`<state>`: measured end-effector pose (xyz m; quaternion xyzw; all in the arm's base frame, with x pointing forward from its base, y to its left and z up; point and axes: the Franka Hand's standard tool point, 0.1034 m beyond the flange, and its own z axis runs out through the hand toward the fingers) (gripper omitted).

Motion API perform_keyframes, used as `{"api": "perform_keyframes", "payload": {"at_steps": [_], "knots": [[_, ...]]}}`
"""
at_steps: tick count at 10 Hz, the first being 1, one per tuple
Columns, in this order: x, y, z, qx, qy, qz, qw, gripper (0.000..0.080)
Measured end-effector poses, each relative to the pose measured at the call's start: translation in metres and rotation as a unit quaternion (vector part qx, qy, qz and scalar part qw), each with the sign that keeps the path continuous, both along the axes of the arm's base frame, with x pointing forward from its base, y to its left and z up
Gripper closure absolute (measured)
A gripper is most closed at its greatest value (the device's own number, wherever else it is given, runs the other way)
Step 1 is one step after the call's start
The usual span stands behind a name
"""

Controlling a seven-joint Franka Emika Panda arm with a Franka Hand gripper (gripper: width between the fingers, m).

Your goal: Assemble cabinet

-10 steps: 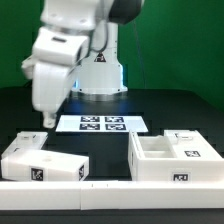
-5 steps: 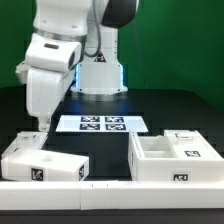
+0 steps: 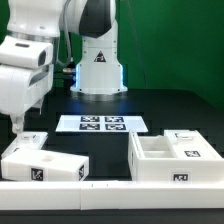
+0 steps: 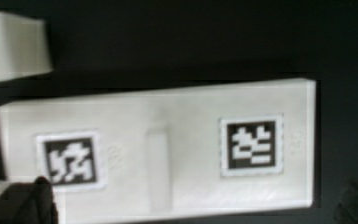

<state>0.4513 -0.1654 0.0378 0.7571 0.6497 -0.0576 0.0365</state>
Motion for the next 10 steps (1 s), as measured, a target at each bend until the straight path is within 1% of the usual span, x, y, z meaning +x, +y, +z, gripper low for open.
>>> {"api": "perform_keyframes", "payload": {"at_steps": [2, 3, 4, 5, 6, 7, 8, 9, 10], "knots": [[-0.001, 0.0, -0.008, 0.0, 0.011, -0.006, 1.0, 0.0004], [-0.002, -0.002, -0.016, -0.001, 0.019, -0.003, 1.0, 0.0004], [-0.003, -0.004, -0.017, 0.0, 0.021, 0.005, 1.0, 0.0004], [-0.003, -0.004, -0.017, 0.0, 0.021, 0.004, 1.0, 0.0028], [-0.003, -0.004, -0.017, 0.0, 0.021, 0.003, 1.0, 0.0161], [-0.003, -0.004, -0.017, 0.0, 0.021, 0.003, 1.0, 0.0161], [-0.003, -0.004, -0.017, 0.0, 0.021, 0.003, 1.0, 0.0328], [-0.003, -0.004, -0.017, 0.0, 0.021, 0.003, 1.0, 0.0328], [-0.003, -0.004, -0.017, 0.0, 0.021, 0.003, 1.0, 0.0523]]}}
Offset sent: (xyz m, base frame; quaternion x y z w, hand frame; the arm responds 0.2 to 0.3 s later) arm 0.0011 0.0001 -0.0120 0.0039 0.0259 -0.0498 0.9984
